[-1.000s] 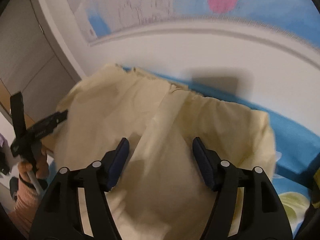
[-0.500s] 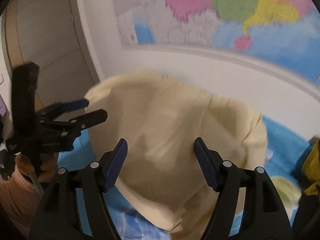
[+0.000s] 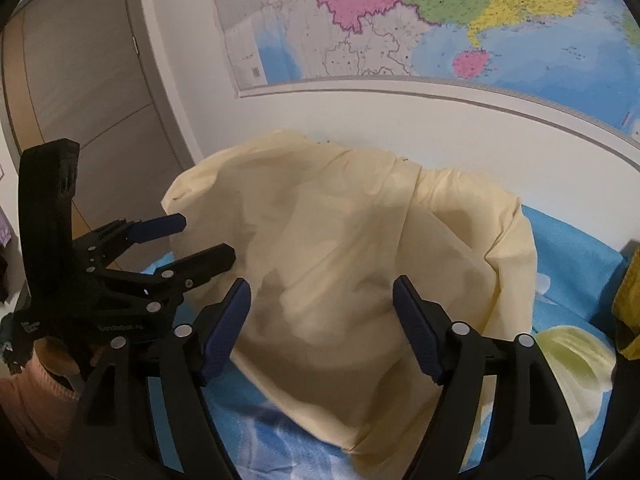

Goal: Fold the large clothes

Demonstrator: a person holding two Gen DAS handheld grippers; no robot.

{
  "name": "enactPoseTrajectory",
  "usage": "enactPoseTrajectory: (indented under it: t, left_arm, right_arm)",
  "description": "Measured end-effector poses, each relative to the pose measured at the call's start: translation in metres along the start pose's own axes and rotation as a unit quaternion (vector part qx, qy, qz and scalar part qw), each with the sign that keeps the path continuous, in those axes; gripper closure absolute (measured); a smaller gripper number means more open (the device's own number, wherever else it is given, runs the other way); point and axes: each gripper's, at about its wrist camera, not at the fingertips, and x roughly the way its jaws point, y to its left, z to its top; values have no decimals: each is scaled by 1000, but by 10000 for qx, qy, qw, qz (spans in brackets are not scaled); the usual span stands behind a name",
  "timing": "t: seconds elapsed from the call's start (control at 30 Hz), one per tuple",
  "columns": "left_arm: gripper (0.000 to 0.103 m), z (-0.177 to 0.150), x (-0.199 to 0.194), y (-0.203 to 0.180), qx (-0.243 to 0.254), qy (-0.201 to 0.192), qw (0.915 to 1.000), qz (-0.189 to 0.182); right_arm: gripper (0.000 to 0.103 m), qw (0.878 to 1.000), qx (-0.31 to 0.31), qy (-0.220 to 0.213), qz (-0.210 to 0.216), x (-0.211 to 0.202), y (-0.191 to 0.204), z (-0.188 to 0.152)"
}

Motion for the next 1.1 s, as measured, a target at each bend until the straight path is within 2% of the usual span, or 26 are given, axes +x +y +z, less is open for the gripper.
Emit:
enactPoseTrajectory:
  t: [0.1,0.27,0.47,0.53,0.6,0.8,1.1]
  left_arm:
    - [7,-2,-7,-6,37,-75,10000,54]
    - [7,-4,-17,-13,1,-155,9999,66]
    - [7,-8,-28,-17,-155,-203,9995,188]
    - [7,-10,-31,-18,-233,-190,9993,207]
    - [7,-11,-34,-18,-292,-217,9990,254]
    - [7,-16,-43,-21,-409,-194,9986,289]
    - [7,-22,-59,-31,-396,-378,9977,390]
  right_arm:
    - [23,9999,28,-105,-7,-7,3,-4]
    - [20,9997,126,-185,66,-16,4,-7]
    - [13,9992,123,-360,-78,-30,7,-12]
    - [7,9990,88,-414,-110,-33,9,-14]
    - [6,9984,31,-500,-260,-37,13,-17]
    - [6,9980,54,-533,-338,-44,15,-24]
    - [6,9968,14,-630,-482,-58,19,-35]
